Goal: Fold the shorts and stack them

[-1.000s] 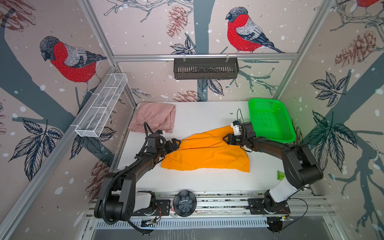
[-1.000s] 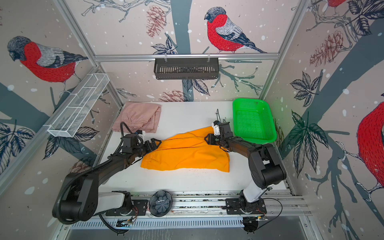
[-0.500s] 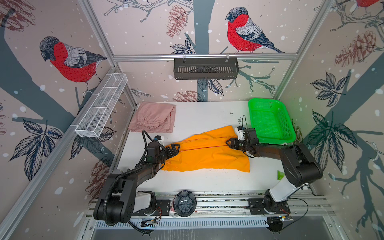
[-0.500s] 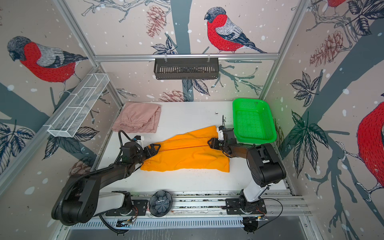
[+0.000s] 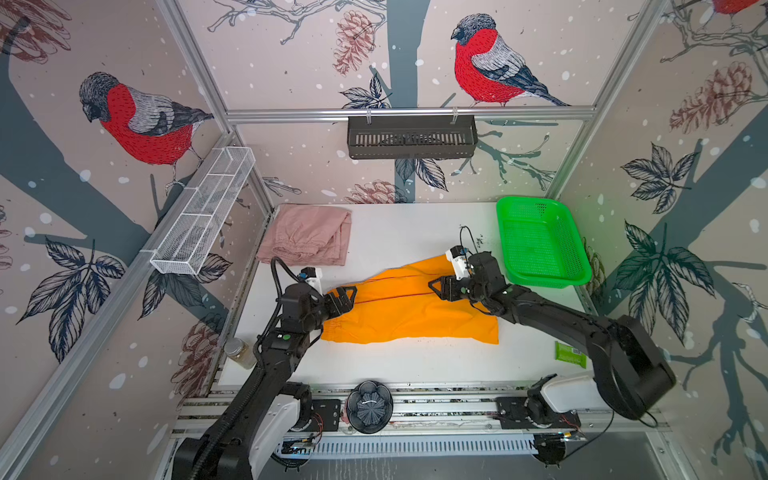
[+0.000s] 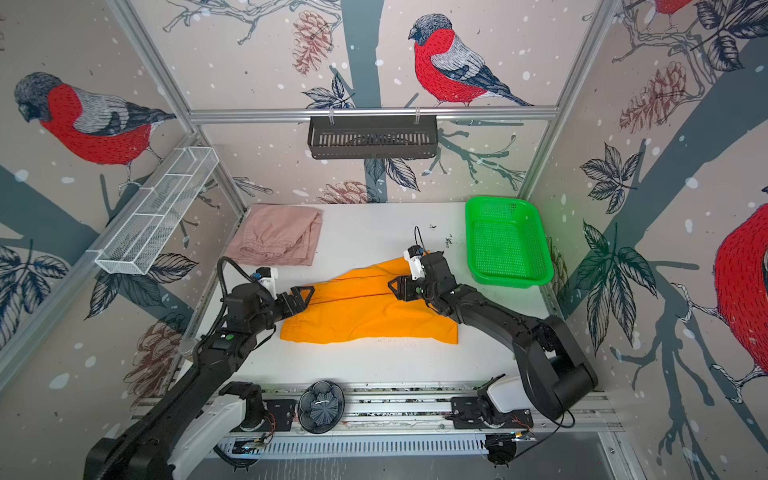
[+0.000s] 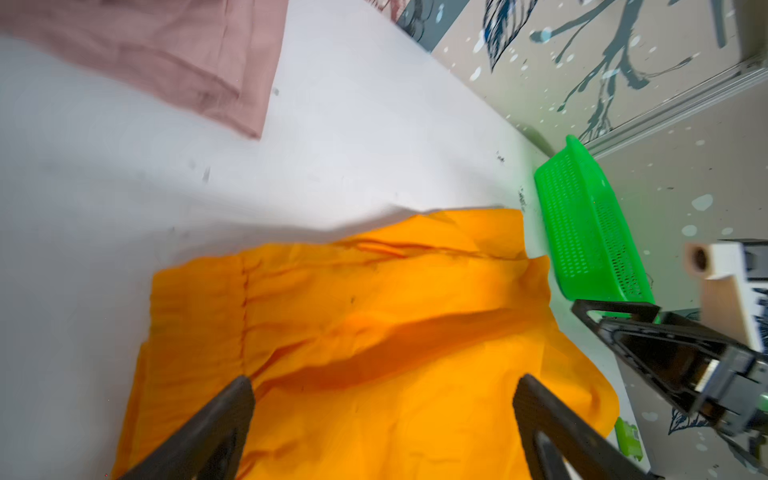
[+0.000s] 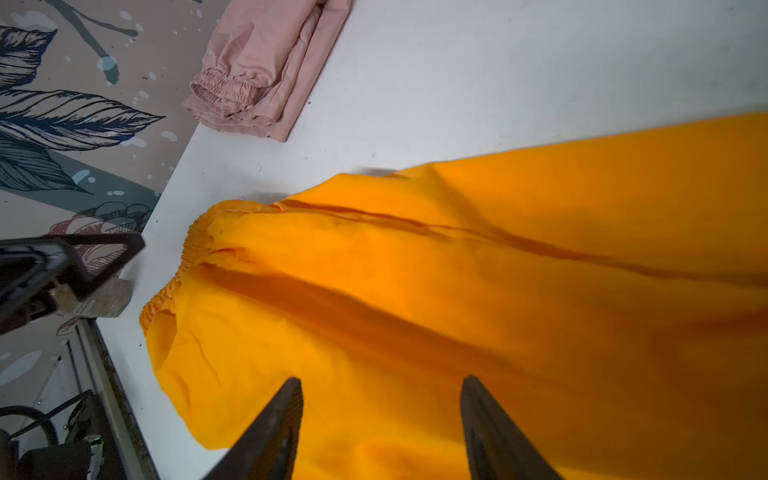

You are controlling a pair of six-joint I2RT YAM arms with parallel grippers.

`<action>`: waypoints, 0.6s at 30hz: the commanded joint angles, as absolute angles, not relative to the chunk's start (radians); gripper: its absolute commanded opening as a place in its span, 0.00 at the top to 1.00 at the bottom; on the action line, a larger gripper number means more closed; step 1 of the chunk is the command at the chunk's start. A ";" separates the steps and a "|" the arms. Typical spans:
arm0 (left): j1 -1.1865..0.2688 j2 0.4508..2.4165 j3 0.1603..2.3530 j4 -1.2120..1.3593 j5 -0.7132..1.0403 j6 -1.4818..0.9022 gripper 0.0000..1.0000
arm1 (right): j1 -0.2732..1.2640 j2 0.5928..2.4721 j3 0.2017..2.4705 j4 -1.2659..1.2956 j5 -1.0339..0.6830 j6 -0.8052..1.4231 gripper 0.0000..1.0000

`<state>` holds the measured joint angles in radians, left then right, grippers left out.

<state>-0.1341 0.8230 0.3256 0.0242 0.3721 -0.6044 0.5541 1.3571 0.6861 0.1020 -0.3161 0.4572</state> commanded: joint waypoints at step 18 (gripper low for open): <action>-0.138 0.954 0.182 0.074 0.296 -0.694 0.02 | 0.443 0.724 0.112 -0.113 -0.086 0.935 0.34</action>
<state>-0.1398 0.9379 0.1829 0.1471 0.3397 -0.6979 0.4725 0.7353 0.1204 -0.0357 -0.0792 0.8959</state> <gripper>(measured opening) 0.977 0.658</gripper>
